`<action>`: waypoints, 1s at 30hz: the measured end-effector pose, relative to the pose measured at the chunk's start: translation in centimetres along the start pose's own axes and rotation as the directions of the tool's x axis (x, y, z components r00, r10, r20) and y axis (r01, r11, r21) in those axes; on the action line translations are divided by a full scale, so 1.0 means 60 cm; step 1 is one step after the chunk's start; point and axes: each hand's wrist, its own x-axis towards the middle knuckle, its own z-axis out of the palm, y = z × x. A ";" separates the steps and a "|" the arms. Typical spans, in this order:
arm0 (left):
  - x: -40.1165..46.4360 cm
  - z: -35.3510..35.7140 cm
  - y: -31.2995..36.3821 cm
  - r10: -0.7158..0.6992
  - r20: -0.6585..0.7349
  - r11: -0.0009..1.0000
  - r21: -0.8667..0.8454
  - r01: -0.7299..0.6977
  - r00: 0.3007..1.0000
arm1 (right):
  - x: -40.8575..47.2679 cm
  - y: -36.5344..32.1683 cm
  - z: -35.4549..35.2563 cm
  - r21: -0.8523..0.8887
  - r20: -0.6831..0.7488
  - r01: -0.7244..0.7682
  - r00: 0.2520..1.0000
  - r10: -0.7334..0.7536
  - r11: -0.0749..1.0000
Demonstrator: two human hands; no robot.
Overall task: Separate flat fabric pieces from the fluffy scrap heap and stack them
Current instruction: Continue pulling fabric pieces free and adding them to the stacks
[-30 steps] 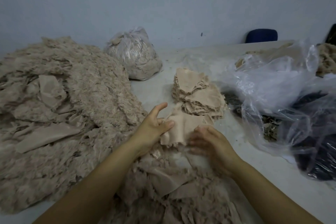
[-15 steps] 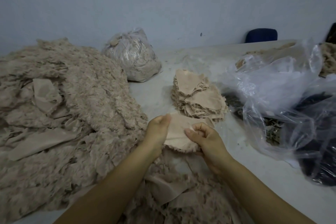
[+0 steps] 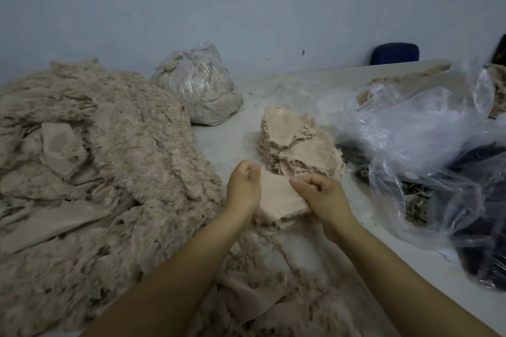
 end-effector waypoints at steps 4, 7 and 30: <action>0.026 0.015 -0.018 0.085 0.102 0.947 0.301 -0.112 0.991 | 0.037 0.006 -0.018 -0.130 -0.120 -0.003 0.993 -0.013 0.992; 0.035 0.008 -0.035 -0.081 0.231 0.940 0.341 -0.002 0.969 | 0.036 0.017 -0.028 -0.557 -0.146 -0.036 0.988 -0.055 0.829; -0.100 -0.160 0.009 -0.104 0.830 0.983 0.171 -0.073 0.548 | -0.124 -0.009 0.024 -0.055 0.671 -0.139 0.728 0.139 0.989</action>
